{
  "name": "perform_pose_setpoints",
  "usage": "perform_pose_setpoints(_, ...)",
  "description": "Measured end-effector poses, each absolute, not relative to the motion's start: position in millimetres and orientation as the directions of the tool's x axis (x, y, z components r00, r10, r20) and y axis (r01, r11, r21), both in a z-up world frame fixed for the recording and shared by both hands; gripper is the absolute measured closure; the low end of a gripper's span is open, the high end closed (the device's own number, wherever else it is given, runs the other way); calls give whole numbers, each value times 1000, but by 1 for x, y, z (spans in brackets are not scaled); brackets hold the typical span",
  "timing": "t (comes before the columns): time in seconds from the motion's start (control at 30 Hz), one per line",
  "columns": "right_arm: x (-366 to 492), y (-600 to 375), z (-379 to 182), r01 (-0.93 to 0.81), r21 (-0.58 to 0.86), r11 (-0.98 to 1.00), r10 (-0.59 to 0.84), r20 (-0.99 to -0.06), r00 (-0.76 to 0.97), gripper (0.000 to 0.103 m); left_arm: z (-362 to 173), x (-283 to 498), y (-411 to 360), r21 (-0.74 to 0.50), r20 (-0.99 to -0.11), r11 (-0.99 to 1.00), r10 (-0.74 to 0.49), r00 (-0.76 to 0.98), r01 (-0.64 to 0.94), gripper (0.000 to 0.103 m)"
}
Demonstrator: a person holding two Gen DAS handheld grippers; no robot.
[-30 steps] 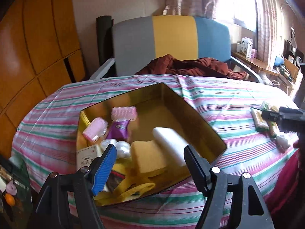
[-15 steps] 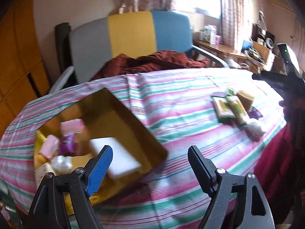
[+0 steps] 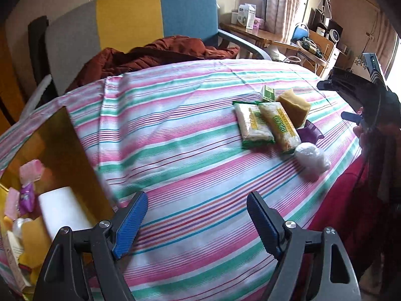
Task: Organize objects
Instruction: 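Move the left tool to a WEIDAN snack bar and the right tool to the purple packet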
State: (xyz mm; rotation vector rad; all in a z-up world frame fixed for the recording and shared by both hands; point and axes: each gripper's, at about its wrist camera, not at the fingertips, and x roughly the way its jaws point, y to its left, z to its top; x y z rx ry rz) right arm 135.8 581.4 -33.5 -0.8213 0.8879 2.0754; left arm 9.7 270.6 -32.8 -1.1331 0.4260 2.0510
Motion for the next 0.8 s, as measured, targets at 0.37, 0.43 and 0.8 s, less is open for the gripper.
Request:
perform_pose_setpoints(0.37, 136, 584, -35, -782, 365, -505, 333, -754, -566, 0, -49, -5, 335, -42, -854, -636, 423, -303, -771, 21)
perform_pose_setpoints(0.43, 134, 582, -34, -775, 366, -516, 328, -751, -573, 0, -50, -10, 348, -41, -853, -627, 427, -300, -778, 21)
perform_pose_setpoints(0.8, 129, 579, -36, -743, 378, -551, 292, -748, -597, 0, -67, -27, 425, 12, -865, -556, 411, -287, -831, 21)
